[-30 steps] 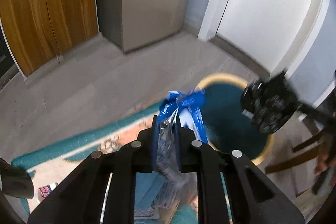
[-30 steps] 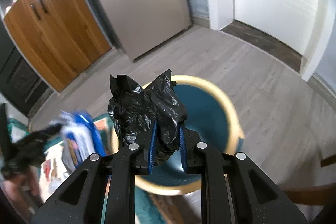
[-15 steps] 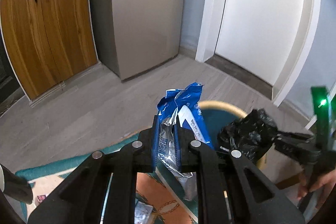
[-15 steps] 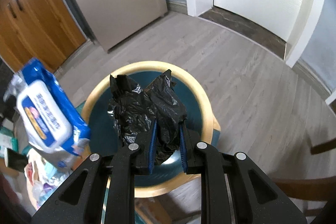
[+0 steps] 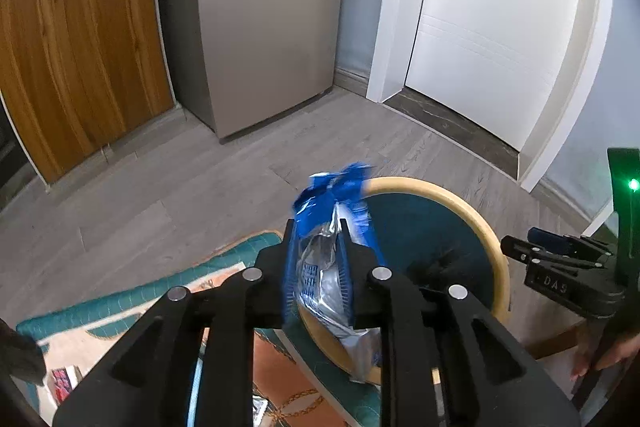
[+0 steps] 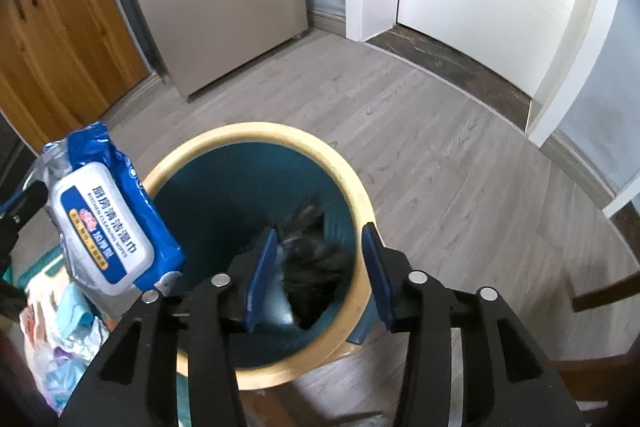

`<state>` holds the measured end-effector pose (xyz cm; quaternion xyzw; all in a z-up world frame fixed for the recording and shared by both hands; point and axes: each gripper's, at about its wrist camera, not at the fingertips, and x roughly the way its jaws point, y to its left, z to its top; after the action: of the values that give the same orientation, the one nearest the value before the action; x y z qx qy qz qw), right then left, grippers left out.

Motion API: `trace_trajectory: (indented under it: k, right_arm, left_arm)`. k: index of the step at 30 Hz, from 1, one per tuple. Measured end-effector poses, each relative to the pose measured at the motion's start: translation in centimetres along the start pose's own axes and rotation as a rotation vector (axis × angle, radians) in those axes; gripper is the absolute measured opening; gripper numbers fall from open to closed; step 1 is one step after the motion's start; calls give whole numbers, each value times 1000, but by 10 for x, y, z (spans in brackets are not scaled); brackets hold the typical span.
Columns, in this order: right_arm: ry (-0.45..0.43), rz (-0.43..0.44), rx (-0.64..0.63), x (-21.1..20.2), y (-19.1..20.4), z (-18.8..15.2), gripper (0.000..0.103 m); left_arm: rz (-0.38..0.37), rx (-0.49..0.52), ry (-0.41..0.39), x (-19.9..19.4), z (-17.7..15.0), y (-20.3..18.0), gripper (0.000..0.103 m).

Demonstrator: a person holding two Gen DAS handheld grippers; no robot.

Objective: Collect trash
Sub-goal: 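Carry both items over the bin and open both tools to drop them, then grasp the red-and-white paper bag with the left tool while the right tool grasps a blue mask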

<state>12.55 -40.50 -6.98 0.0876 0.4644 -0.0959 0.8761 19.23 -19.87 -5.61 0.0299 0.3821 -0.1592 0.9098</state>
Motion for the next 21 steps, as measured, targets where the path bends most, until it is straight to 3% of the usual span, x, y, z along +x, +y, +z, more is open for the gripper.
trace_trajectory:
  k: [1, 3, 5, 8, 14, 21]
  right_arm:
    - [-5, 5, 0, -1, 1, 0, 56]
    - [-19, 12, 1, -4, 2, 2, 74]
    - [-41, 20, 1, -9, 4, 4, 85]
    - [-71, 33, 4, -16, 7, 8, 95]
    - [-113, 30, -1, -27, 14, 10, 97]
    - [-124, 53, 17, -39, 21, 8, 98]
  left_arm:
    - [3, -9, 3, -1, -1, 3, 25]
    - [10, -12, -5, -4, -4, 5, 43]
    - [33, -10, -24, -9, -6, 8, 71]
    - [82, -11, -53, -18, -11, 12, 96]
    - [88, -59, -48, -41, -21, 27, 97]
    - [118, -21, -58, -80, -36, 39, 97]
